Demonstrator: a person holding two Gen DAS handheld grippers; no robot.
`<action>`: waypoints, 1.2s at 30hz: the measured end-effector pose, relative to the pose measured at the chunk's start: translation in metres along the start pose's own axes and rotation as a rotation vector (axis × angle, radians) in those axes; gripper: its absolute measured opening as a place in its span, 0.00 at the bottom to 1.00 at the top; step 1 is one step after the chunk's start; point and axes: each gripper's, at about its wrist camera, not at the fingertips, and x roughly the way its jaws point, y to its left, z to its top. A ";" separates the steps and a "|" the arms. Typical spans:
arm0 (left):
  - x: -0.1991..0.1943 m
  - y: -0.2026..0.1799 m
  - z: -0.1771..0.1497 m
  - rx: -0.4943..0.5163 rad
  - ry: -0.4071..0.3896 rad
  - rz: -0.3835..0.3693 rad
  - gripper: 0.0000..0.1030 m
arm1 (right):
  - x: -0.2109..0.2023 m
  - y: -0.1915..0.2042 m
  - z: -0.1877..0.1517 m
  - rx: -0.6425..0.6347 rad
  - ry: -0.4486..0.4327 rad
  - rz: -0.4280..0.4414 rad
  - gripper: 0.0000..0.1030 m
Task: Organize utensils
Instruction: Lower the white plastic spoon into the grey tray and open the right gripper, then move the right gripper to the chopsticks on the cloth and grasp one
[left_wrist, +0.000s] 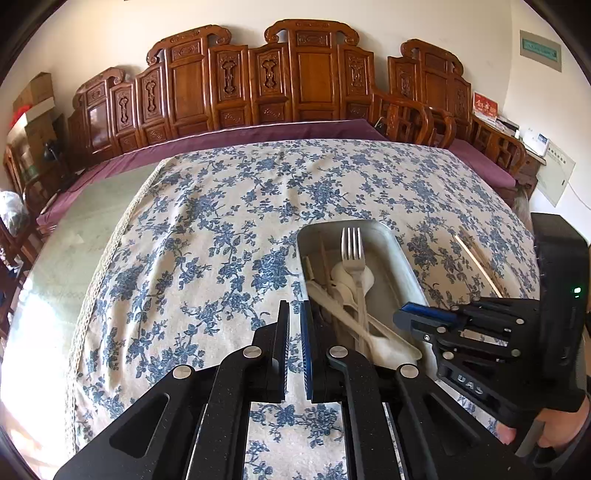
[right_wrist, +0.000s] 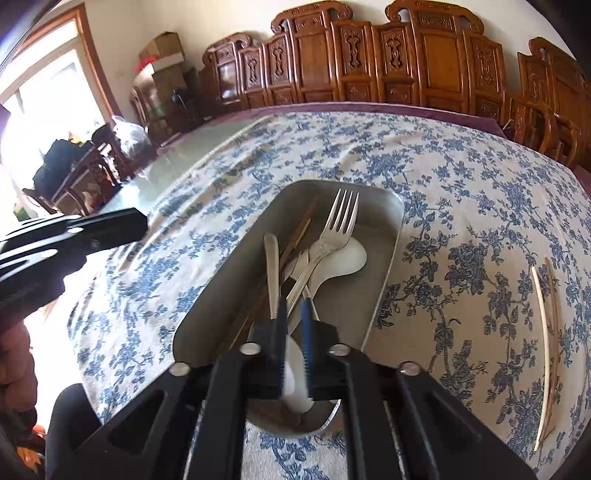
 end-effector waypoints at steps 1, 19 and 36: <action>0.000 -0.002 0.000 0.000 0.000 -0.002 0.05 | -0.006 -0.003 -0.001 -0.001 -0.010 0.002 0.14; 0.012 -0.087 0.005 0.043 -0.015 -0.091 0.59 | -0.080 -0.169 -0.050 0.062 -0.012 -0.251 0.15; 0.026 -0.155 -0.006 0.118 0.019 -0.155 0.67 | -0.048 -0.206 -0.068 0.183 0.061 -0.250 0.14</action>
